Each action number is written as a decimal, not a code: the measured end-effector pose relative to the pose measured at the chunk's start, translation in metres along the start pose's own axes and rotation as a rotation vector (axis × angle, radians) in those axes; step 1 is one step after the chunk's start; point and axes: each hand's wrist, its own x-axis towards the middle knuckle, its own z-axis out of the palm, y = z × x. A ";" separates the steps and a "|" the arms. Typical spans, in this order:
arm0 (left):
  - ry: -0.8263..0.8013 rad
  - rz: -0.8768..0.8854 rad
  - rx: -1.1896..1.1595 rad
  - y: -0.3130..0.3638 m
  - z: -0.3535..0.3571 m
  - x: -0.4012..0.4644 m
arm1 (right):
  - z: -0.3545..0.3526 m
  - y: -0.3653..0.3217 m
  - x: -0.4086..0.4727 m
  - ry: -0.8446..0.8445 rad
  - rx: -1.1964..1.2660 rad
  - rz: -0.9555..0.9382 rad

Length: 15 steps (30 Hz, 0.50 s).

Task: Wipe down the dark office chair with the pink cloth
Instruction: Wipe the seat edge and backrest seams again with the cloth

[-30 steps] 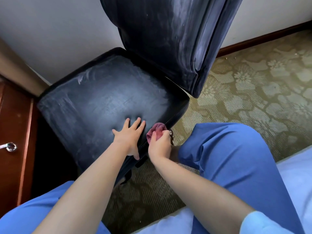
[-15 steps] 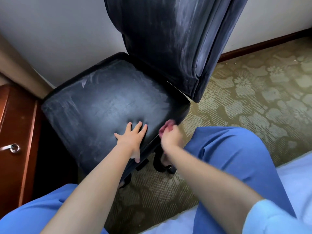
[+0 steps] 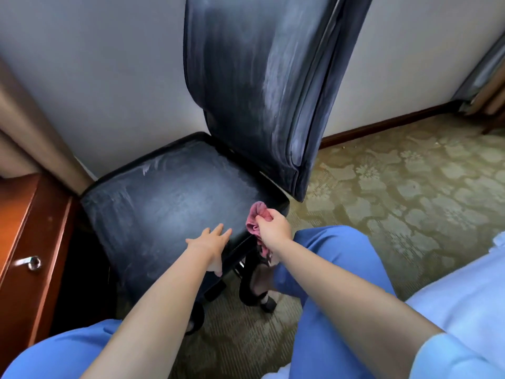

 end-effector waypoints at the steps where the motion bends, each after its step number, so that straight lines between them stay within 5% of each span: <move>1: 0.036 0.002 -0.014 0.002 -0.006 -0.003 | -0.011 -0.012 -0.001 0.003 -0.008 -0.039; 15: 0.538 0.128 -0.205 0.031 -0.129 -0.057 | -0.113 -0.114 -0.021 0.237 -0.294 -0.494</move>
